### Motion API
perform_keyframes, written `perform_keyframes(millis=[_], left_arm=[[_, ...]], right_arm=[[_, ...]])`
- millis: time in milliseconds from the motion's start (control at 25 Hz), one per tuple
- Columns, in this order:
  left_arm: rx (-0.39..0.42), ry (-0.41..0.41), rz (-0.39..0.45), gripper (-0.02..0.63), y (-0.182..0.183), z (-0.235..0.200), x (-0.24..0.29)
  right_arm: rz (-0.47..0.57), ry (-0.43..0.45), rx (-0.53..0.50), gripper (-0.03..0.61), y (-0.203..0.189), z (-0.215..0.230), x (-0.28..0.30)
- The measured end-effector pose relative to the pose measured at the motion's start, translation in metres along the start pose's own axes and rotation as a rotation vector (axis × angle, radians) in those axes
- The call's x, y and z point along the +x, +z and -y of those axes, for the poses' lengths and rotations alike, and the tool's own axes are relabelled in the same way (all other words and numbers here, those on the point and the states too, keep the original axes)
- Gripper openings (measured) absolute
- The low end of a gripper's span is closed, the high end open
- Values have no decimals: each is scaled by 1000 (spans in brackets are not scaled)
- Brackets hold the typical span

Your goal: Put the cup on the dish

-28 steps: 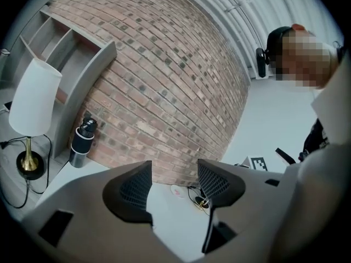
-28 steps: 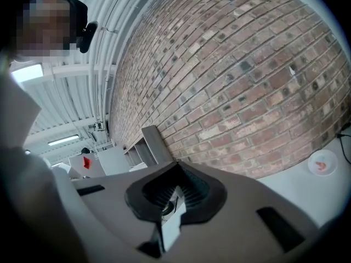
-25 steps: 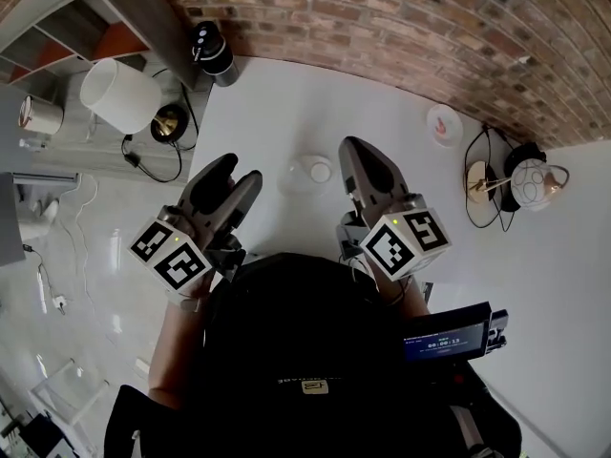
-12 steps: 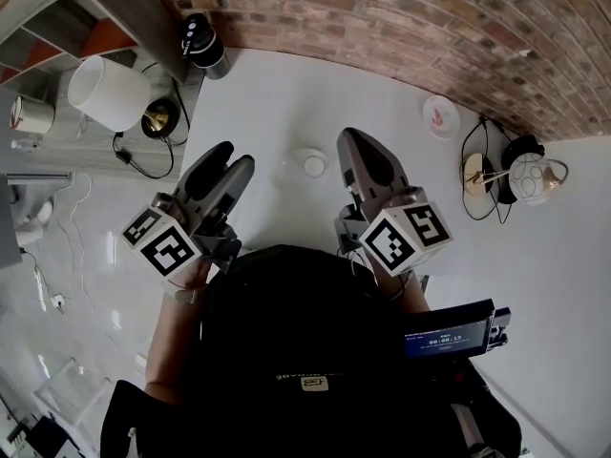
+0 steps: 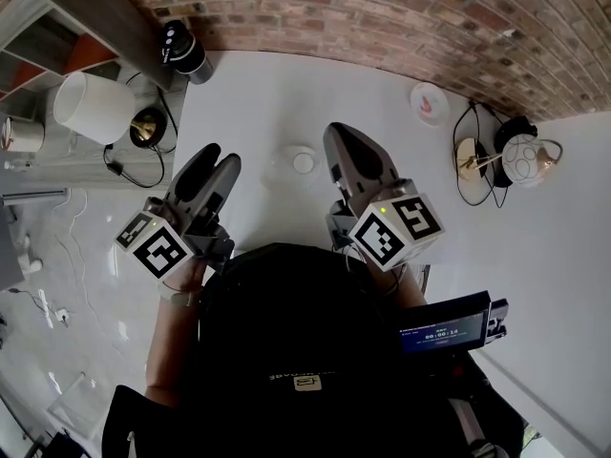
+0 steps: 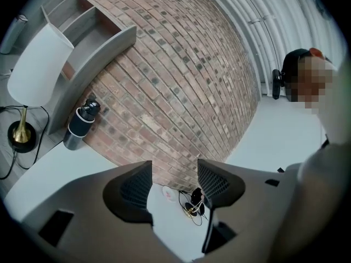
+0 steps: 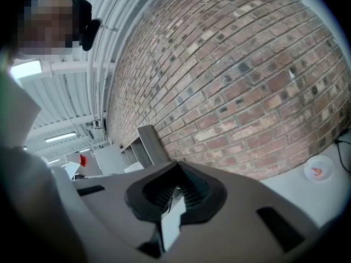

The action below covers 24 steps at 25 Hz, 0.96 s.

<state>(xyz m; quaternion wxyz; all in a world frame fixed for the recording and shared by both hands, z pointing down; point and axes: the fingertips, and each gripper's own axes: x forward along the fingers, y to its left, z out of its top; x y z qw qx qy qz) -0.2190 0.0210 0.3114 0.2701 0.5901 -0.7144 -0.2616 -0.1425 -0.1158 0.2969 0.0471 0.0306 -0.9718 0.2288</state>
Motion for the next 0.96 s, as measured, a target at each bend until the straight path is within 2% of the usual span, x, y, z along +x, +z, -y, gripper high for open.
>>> perform_keyframes(millis=[200, 520, 560, 600, 720, 840, 880, 960], left_arm=[[-24, -20, 13, 267, 2, 2, -2], [0, -10, 43, 267, 5, 4, -8], [8, -4, 50, 205, 6, 4, -9], [15, 2, 52, 170, 7, 4, -10], [26, 6, 50, 152, 6, 5, -11], [45, 26, 53, 26, 4, 5, -12], [54, 37, 50, 6, 4, 5, -13], [74, 60, 41, 6, 2, 4, -14]], right_arm=[[-4, 11, 1, 3, -2, -3, 0], [-6, 3, 15, 5, -5, -5, -4], [-6, 1, 17, 3, -5, -5, -4], [-5, 1, 17, 5, -5, -5, -5], [-3, 2, 15, 4, -5, -5, -6], [1, 3, 13, 4, -5, -5, -7], [2, 2, 14, 5, -5, -5, -8], [5, -2, 16, 5, -4, -5, -9]])
